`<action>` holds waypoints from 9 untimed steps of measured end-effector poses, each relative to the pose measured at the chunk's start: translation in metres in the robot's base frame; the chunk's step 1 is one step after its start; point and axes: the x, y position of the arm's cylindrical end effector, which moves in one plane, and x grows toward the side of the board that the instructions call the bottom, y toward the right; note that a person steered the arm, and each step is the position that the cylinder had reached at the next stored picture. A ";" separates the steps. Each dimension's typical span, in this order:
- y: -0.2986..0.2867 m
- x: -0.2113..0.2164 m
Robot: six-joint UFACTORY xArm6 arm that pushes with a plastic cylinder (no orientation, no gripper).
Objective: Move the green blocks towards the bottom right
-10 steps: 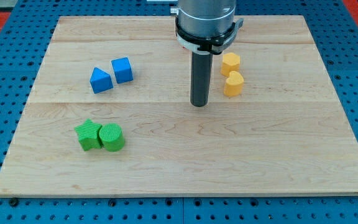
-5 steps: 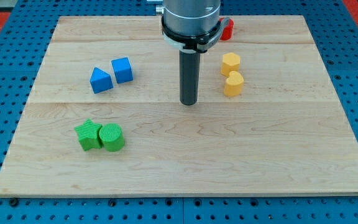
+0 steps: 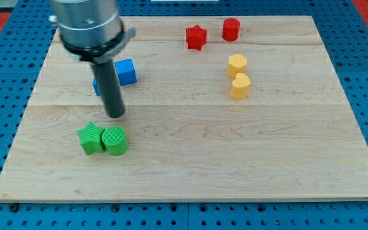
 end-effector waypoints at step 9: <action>0.194 0.090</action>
